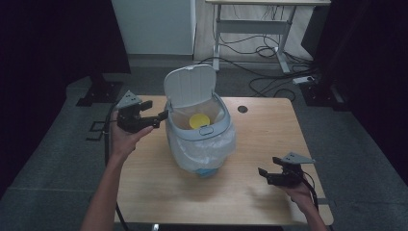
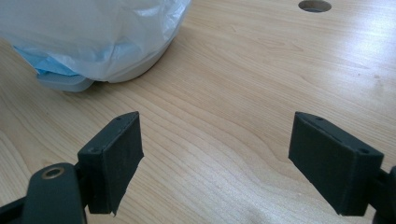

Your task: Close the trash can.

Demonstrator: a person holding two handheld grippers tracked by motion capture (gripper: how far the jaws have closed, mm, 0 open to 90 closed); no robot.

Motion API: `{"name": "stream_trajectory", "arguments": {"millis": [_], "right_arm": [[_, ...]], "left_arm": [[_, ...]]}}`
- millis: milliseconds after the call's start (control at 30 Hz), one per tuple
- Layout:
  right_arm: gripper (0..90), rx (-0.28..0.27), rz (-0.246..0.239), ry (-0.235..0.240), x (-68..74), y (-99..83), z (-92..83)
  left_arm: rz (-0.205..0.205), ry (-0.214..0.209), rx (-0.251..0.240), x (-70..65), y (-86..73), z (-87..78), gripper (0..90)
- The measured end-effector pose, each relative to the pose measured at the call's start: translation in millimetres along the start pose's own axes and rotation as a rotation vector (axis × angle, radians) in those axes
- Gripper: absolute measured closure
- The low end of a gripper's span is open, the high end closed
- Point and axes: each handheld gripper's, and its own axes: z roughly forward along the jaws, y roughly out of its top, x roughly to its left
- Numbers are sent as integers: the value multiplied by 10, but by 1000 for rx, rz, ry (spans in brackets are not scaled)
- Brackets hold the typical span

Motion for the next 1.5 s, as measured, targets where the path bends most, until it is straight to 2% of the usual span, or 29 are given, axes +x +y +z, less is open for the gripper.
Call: {"name": "stream_trajectory", "arguments": {"millis": [467, 733, 1167, 1500], "right_arm": [[168, 19, -2, 4, 7, -19, 44], [168, 29, -5, 4, 3, -31, 53], [167, 39, -4, 2, 4, -44, 66], [167, 37, -2, -3, -4, -47, 53]], "left_arm": [[9, -16, 7, 45, 74, 110, 261], [30, -25, 6, 40, 158, 204, 262], [50, -51, -21, -17, 302, 320, 267], [48, -66, -46, -43, 369, 350, 269]]}}
